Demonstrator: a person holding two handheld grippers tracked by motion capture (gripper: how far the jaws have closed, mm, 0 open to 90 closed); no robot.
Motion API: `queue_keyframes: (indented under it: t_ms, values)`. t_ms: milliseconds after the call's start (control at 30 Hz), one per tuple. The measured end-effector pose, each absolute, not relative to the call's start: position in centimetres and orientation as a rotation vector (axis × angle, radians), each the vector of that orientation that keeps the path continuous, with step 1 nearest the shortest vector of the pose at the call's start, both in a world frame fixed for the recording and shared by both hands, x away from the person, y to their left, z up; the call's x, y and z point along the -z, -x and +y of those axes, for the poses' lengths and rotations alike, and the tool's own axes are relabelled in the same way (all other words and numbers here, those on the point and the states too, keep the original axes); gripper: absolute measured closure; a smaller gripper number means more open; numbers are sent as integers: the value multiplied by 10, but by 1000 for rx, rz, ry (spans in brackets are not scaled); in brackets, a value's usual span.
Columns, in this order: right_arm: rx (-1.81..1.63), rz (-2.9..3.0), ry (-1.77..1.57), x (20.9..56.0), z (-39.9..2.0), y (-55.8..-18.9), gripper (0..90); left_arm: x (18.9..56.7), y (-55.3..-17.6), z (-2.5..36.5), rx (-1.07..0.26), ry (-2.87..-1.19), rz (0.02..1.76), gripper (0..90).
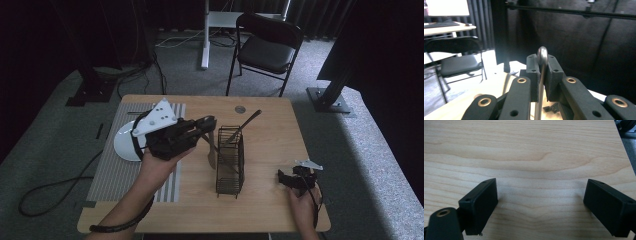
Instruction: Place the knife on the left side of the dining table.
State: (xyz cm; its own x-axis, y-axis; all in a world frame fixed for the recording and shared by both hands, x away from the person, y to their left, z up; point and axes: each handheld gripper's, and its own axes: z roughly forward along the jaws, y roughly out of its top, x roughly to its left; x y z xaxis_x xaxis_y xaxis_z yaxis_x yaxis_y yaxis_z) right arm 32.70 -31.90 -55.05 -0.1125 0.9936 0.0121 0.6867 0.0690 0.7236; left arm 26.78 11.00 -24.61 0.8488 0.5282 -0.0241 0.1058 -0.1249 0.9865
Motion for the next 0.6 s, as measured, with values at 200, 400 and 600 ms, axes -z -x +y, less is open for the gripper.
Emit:
queue_keyframes:
  t_ms: [200, 400, 600]
  values:
    - [-806, 1855, -1665, 550, -319, -327, 115, 249, -267, 137, -445, -1660, 569, 838]
    - [-806, 1855, -1665, 550, -319, -327, 115, 260, -271, 159, -481, -1642, 651, 838]
    - [-805, 1855, -1666, 550, -319, -327, 115, 286, -282, 178, -513, -1635, 745, 837]
